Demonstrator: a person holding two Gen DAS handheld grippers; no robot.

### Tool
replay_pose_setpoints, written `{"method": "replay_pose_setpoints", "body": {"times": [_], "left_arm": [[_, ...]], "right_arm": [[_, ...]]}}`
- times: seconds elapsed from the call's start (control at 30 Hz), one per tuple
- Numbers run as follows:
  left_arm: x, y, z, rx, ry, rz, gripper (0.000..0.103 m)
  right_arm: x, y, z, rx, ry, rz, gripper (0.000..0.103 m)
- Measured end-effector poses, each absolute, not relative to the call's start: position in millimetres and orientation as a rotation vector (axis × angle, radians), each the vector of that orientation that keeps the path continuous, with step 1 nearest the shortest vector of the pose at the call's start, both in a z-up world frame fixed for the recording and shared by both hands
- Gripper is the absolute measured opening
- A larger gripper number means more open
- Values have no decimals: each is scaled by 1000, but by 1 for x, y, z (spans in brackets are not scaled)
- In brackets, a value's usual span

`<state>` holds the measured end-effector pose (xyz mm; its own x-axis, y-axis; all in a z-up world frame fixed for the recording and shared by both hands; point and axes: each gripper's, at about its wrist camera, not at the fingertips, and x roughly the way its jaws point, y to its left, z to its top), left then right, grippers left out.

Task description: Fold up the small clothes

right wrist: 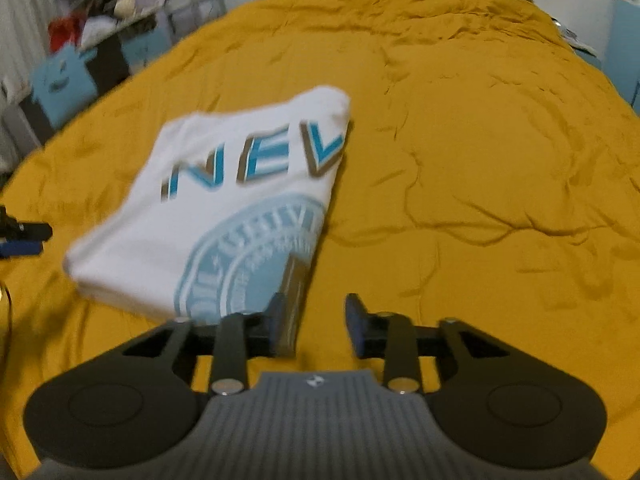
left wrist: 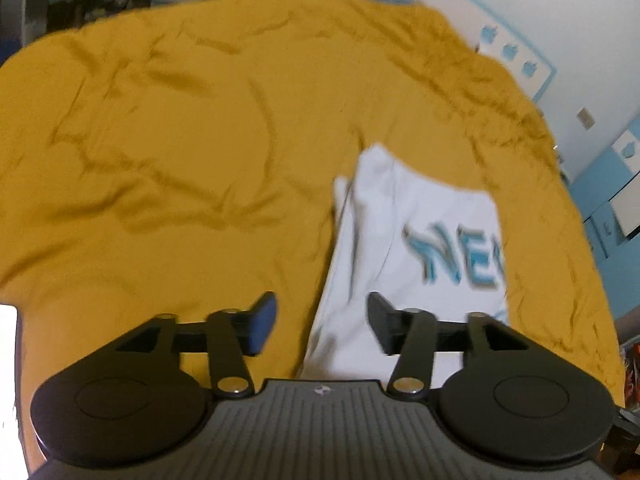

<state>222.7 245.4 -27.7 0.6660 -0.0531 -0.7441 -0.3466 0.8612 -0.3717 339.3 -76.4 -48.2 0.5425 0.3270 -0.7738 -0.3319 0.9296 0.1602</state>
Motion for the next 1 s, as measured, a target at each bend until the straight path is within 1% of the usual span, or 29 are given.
{"method": "replay_pose_setpoints", "body": {"times": [0.03, 0.07, 0.13, 0.17, 0.2, 0.27, 0.33, 0.5, 0.6, 0.73, 1.0], "left_arm": [[229, 246, -26, -521, 814, 158, 71], [237, 245, -26, -524, 801, 144, 72], [249, 249, -27, -546, 774, 111, 78], [257, 252, -28, -565, 763, 95, 78], [264, 256, -31, -585, 749, 83, 78], [275, 264, -38, -628, 724, 69, 80], [285, 271, -46, -670, 715, 40, 82], [314, 290, -75, -765, 739, -11, 87], [333, 296, -97, -802, 788, -25, 87], [354, 300, -127, -934, 811, -91, 87], [387, 300, -155, -973, 825, -82, 87]], "right_arm": [[344, -78, -47, 27, 914, 388, 40], [349, -80, -46, 63, 913, 387, 44], [361, -81, -45, 130, 914, 400, 48], [368, -81, -46, 158, 915, 406, 50], [374, -81, -46, 178, 916, 407, 54], [386, -82, -47, 216, 916, 408, 56], [399, -80, -49, 251, 915, 408, 64], [439, -78, -62, 362, 937, 395, 67], [464, -76, -74, 416, 956, 393, 67], [493, -70, -92, 466, 979, 390, 67], [534, -71, -136, 612, 1027, 358, 67]]}}
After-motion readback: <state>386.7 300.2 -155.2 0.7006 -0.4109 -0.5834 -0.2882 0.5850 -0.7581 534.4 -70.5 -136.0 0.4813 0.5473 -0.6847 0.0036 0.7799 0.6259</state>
